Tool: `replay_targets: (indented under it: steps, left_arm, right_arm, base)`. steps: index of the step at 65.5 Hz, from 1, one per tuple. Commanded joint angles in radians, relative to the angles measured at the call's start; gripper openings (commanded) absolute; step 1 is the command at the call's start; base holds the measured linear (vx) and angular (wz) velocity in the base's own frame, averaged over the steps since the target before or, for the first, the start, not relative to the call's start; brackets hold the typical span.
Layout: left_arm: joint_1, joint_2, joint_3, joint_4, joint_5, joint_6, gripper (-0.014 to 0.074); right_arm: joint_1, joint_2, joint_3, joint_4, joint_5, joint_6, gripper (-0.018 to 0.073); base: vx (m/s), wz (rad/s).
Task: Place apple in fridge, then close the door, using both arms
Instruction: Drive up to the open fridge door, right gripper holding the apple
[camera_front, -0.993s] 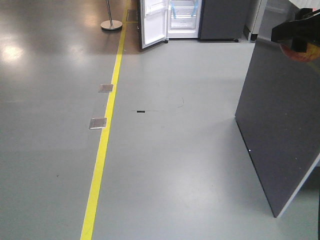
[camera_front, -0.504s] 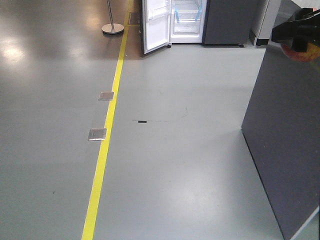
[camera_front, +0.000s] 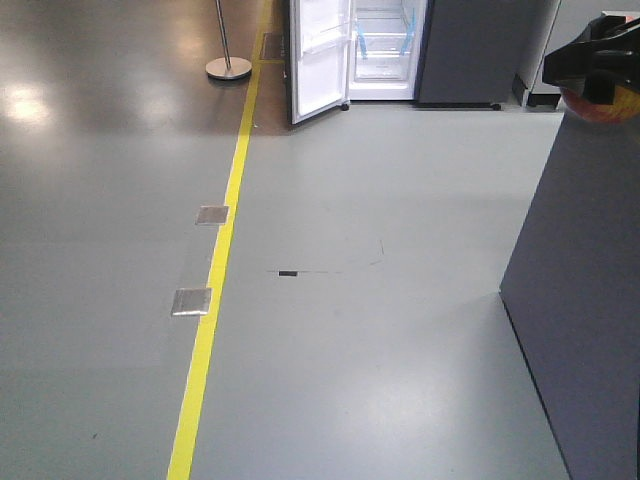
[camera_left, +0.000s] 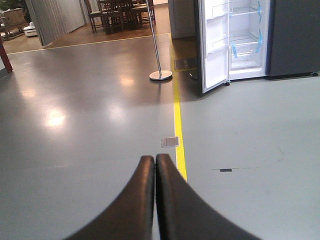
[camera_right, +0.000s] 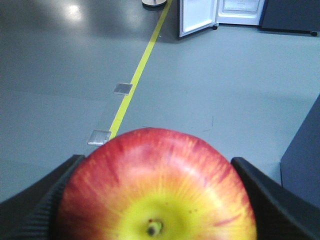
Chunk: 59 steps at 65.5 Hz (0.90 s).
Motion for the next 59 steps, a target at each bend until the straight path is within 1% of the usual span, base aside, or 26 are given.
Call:
replay_targets:
  steps: [1,59]
  left_arm:
    - [-0.004,-0.016,0.015,-0.005,-0.076,-0.004,-0.0008]
    - [-0.004,-0.016,0.015,-0.005,-0.076,-0.004,-0.0008]
  right_arm:
    - [-0.006,-0.029,-0.032,0.013,-0.075,-0.009,0.0141]
    - [-0.006,-0.029,-0.032,0.013,-0.075,-0.009,0.0141]
  base:
    - [0.32,0.00]
    - [0.33,-0.02]
